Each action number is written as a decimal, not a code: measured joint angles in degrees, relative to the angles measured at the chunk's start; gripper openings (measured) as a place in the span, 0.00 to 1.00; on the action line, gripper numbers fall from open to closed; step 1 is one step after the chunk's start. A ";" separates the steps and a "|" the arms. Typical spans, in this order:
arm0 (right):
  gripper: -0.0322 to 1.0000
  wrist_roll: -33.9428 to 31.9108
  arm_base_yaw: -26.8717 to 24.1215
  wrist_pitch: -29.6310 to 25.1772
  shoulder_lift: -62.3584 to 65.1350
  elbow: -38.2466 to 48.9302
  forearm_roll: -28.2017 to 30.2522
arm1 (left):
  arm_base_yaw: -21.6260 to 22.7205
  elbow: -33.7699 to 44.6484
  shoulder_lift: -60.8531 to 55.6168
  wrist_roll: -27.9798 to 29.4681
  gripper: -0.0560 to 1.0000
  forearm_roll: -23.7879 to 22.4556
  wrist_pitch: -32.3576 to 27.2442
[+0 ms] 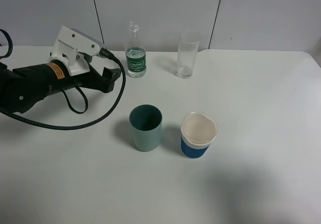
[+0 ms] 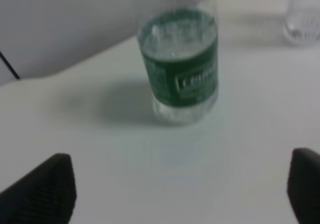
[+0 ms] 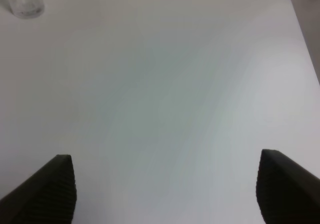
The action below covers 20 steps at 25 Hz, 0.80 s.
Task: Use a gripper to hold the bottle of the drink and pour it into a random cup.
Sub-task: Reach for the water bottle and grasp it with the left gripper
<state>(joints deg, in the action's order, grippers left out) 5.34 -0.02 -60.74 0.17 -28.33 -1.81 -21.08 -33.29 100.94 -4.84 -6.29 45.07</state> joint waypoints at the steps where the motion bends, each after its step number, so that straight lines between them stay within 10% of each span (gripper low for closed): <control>1: 0.75 0.00 0.00 0.00 0.00 0.00 0.00 | 0.00 0.00 0.56 0.48 0.84 0.00 2.07; 20: 0.75 0.00 0.00 0.00 0.00 0.00 0.00 | 0.00 -8.74 12.96 3.94 0.84 -2.32 6.45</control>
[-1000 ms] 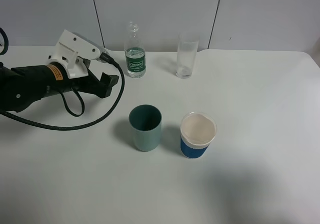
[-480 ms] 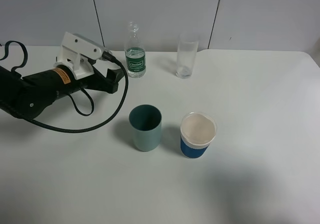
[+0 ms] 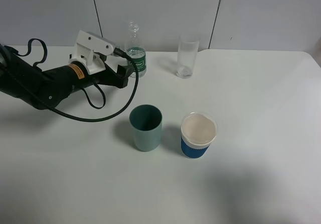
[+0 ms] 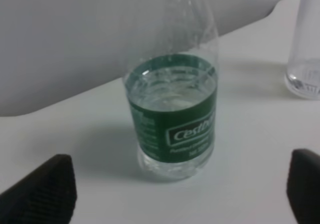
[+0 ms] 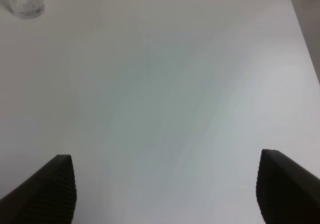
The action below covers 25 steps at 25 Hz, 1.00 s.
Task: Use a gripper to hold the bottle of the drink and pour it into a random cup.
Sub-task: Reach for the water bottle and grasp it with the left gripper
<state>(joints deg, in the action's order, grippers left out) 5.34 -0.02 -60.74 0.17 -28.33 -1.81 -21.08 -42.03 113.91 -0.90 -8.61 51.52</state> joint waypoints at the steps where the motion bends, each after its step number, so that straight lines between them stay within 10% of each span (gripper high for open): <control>1: 0.75 0.00 0.00 0.00 0.00 0.00 0.00 | 0.00 -0.77 0.86 0.00 0.84 -0.51 -0.09; 25: 0.75 0.00 0.00 0.00 0.00 0.00 0.00 | 0.00 -21.14 16.33 7.51 0.83 -7.36 -2.20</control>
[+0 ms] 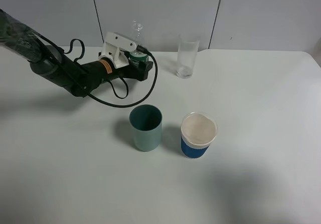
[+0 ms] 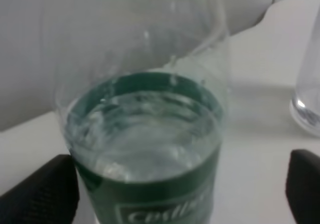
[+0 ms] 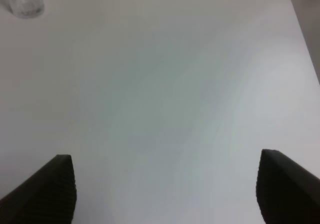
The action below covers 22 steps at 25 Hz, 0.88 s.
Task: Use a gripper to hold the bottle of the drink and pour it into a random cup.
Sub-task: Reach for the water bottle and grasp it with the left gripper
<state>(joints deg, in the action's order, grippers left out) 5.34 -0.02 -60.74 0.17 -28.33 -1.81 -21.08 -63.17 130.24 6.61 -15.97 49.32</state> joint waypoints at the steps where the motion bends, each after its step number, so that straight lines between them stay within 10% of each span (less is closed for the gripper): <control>1: 0.75 0.00 0.00 -0.05 0.00 0.00 0.00 | 0.00 -0.87 0.54 0.00 0.83 -0.21 -0.06; 22: 0.75 0.00 0.00 -0.05 0.00 0.00 0.00 | 0.00 -8.59 4.15 3.05 0.82 -2.41 -0.82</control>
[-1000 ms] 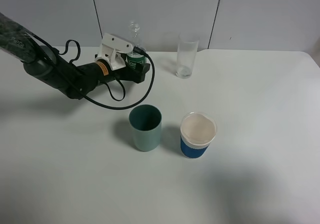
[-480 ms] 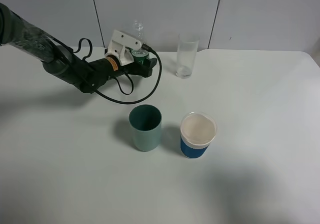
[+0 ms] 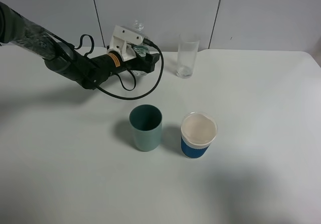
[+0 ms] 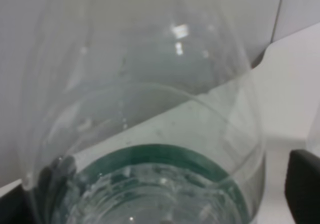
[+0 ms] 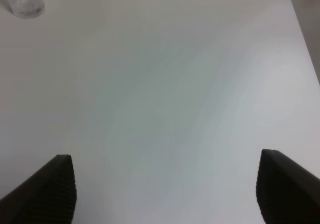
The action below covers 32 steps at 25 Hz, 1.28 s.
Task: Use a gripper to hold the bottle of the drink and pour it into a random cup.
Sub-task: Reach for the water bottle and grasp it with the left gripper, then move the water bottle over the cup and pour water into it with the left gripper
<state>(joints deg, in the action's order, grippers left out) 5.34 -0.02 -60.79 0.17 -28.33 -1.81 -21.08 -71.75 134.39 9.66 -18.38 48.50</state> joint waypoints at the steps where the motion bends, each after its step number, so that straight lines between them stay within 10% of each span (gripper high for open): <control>1: 0.75 0.00 0.00 0.00 0.00 0.00 0.00 | 0.00 0.00 0.00 0.00 0.82 0.00 0.00; 13: 0.75 0.00 0.00 -0.18 0.00 0.00 0.00 | 0.00 -3.28 2.54 0.13 0.81 -0.62 -0.16; 24: 0.75 0.00 0.00 -0.18 0.00 0.00 0.00 | 0.00 -3.91 2.96 0.24 0.57 -1.56 -3.31; 32: 0.75 0.00 0.00 -0.21 0.00 0.00 0.00 | 0.00 -3.15 -1.07 0.38 0.57 -6.22 -12.61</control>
<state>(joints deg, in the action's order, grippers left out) 5.34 -0.02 -61.00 0.17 -28.33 -1.81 -21.08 -74.90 133.32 10.04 -24.60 35.89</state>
